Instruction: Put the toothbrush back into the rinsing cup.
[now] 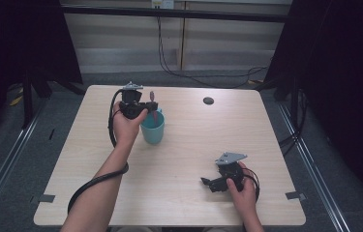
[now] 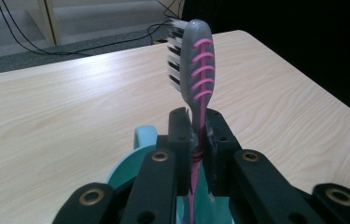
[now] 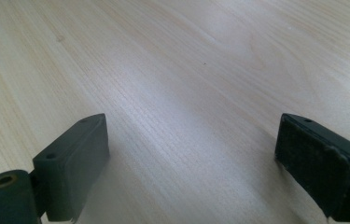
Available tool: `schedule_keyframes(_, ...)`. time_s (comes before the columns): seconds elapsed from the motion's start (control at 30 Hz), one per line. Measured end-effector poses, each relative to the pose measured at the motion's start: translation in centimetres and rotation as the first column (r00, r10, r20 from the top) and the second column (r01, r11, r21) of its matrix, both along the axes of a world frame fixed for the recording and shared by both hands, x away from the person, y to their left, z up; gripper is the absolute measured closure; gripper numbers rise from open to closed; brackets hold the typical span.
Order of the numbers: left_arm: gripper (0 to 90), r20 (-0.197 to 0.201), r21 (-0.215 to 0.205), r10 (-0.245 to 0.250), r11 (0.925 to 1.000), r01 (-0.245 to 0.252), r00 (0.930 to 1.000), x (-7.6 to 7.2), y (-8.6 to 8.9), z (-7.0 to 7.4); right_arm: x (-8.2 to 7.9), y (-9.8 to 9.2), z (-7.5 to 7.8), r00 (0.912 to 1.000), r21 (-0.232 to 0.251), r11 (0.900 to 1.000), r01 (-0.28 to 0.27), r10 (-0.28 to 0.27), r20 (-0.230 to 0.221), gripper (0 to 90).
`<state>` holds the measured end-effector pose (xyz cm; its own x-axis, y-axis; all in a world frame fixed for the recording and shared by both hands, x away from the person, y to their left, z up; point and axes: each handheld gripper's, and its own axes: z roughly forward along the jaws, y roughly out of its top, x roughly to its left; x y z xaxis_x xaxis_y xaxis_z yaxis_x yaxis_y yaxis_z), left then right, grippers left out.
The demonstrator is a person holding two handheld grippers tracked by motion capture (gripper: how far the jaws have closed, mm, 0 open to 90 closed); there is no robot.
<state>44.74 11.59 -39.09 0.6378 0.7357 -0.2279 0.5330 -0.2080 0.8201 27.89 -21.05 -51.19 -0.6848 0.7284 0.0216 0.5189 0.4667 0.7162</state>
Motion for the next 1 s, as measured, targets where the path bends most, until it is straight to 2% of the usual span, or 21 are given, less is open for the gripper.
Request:
schedule_keyframes(0.4,83.0,-0.025,0.011,0.016,0.9998,-0.016,0.9996,-0.2,0.5,-1.4,0.0,0.0,0.0,1.0000,0.002,1.000,-0.003,0.003,-0.003,9.2)
schedule_keyframes(0.47,82.8,-0.027,0.001,0.022,0.9998,-0.022,0.9994,-0.2,0.6,-1.4,0.0,0.0,0.0,1.0000,0.003,1.000,-0.004,0.004,-0.003,9.2)
schedule_keyframes(0.63,81.1,-0.028,0.006,0.032,0.9995,-0.031,0.9991,-0.4,0.9,-1.5,0.0,0.0,0.0,1.0000,0.002,1.000,-0.009,0.009,0.001,9.2)
schedule_keyframes(0.73,75.9,-0.020,0.010,0.044,0.9990,-0.044,0.9988,-0.5,1.1,-1.4,0.0,0.0,0.0,0.9999,0.004,1.000,-0.013,0.013,0.000,9.2)
schedule_keyframes(0.83,72.3,-0.029,0.002,0.053,0.9986,-0.053,0.9981,-0.7,1.3,-1.4,-0.1,0.1,0.0,0.9998,0.004,1.000,-0.017,0.017,-0.004,9.2)
schedule_keyframes(0.9,63.8,-0.022,0.011,0.072,0.9974,-0.071,0.9972,-0.9,1.5,-1.3,-0.1,0.1,0.0,0.9998,0.004,1.000,-0.019,0.019,-0.004,9.2)
schedule_keyframes(1.0,50.3,-0.040,0.014,0.095,0.9954,-0.095,0.9947,-1.0,1.8,-1.5,-0.1,0.1,0.0,0.9997,0.004,1.000,-0.024,0.024,-0.001,9.2)
